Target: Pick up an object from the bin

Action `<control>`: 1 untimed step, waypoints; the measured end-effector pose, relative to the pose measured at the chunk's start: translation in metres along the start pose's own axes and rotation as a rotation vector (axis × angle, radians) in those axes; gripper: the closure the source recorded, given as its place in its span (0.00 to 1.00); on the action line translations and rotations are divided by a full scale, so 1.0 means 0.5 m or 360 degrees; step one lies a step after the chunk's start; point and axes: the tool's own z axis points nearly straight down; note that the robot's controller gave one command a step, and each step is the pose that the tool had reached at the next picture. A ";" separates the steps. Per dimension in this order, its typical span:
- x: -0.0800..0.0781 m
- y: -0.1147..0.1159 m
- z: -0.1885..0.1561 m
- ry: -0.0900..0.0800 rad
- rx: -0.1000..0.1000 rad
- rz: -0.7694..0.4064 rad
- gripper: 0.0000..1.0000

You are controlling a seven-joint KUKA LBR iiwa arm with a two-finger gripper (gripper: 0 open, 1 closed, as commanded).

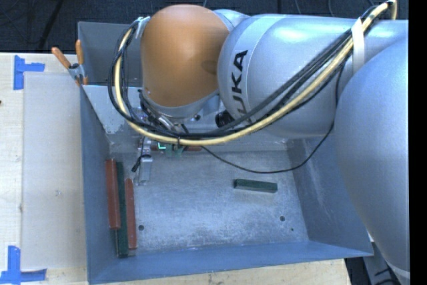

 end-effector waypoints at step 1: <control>0.183 -0.047 0.194 0.0010 0.0005 0.0064 0.00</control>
Offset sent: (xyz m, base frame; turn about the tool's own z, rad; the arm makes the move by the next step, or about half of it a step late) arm -0.0877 -0.0222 -0.0908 0.0412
